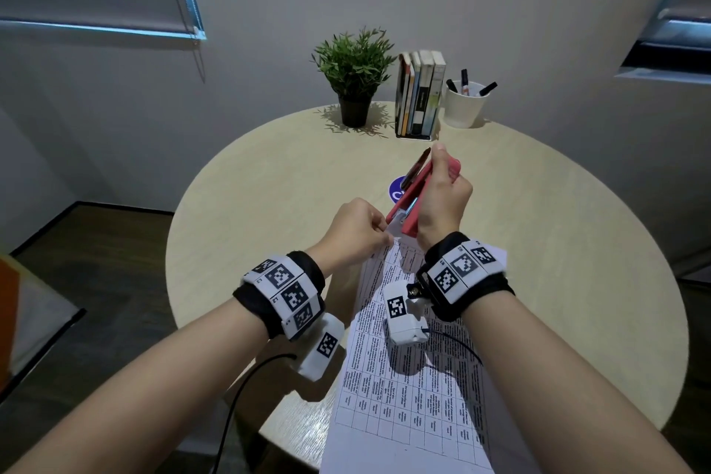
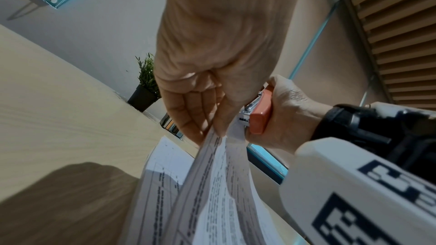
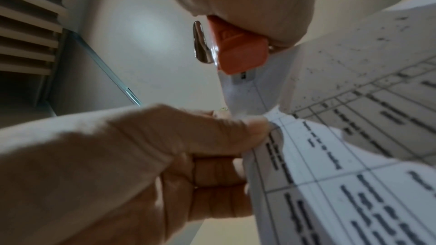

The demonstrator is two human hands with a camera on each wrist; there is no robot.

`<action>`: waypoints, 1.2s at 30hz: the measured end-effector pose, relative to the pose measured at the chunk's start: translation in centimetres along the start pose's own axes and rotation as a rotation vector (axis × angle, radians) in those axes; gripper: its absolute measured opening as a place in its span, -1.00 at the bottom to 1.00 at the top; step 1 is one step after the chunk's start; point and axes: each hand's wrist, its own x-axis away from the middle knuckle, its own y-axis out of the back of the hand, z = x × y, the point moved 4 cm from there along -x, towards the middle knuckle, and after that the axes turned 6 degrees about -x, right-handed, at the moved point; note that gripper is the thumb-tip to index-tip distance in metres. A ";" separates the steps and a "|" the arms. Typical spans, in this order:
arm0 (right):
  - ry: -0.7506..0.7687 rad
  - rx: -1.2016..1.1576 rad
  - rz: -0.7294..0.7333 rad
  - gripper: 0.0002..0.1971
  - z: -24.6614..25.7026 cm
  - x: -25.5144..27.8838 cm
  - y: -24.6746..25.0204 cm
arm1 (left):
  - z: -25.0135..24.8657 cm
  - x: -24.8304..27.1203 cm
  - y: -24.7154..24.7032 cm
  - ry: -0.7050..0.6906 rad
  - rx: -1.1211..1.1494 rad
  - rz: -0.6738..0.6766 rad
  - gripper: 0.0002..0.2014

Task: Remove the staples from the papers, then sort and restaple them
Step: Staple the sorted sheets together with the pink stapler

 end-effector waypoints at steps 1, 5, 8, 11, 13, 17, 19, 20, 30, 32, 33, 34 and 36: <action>0.001 0.004 -0.001 -0.62 0.0 0.0 0.0 | 0.0 0.0 0.0 0.001 0.002 0.001 -0.72; 0.009 0.004 -0.015 -0.61 0.3 0.2 0.1 | 0.1 0.0 0.0 0.001 0.007 0.006 -0.66; 0.025 -0.009 -0.027 -0.61 0.5 0.4 0.0 | 0.2 -0.1 -0.1 0.010 0.024 0.002 -0.69; 0.028 0.008 -0.038 -0.58 0.4 0.5 0.0 | 0.4 -0.2 -0.3 0.021 0.056 0.007 -0.77; 0.035 0.028 -0.052 -0.56 0.2 0.5 0.0 | 0.4 -0.1 -0.4 0.027 0.058 0.018 -0.76; 0.073 0.059 -0.107 -0.58 -0.1 0.3 0.1 | 0.3 0.1 -0.6 0.019 0.042 0.025 -0.63; 0.085 0.064 -0.117 -0.59 0.0 0.4 0.1 | 0.2 0.1 -0.6 0.019 0.048 0.024 -0.62; 0.091 0.064 -0.117 -0.59 0.1 0.3 0.0 | 0.2 0.1 -0.6 0.021 0.047 0.025 -0.62; 0.001 -0.005 -0.098 -0.62 0.4 -0.5 0.0 | 0.8 1.2 -1.8 0.127 0.127 0.323 -0.90; -0.020 -0.057 -0.115 -0.65 1.1 -0.7 0.3 | 1.6 1.2 -1.5 0.173 0.157 0.356 -0.87; -0.008 -0.077 -0.134 -0.65 1.7 -0.9 0.5 | 2.0 1.0 -0.9 0.178 0.155 0.345 -0.91; 0.014 -0.093 -0.151 -0.65 2.4 -1.1 0.8 | 2.3 0.8 0.1 0.186 0.149 0.332 -0.94; 0.057 -0.119 -0.186 -0.66 3.7 -1.7 1.6 | 3.5 0.1 2.8 0.222 0.127 0.290 -0.95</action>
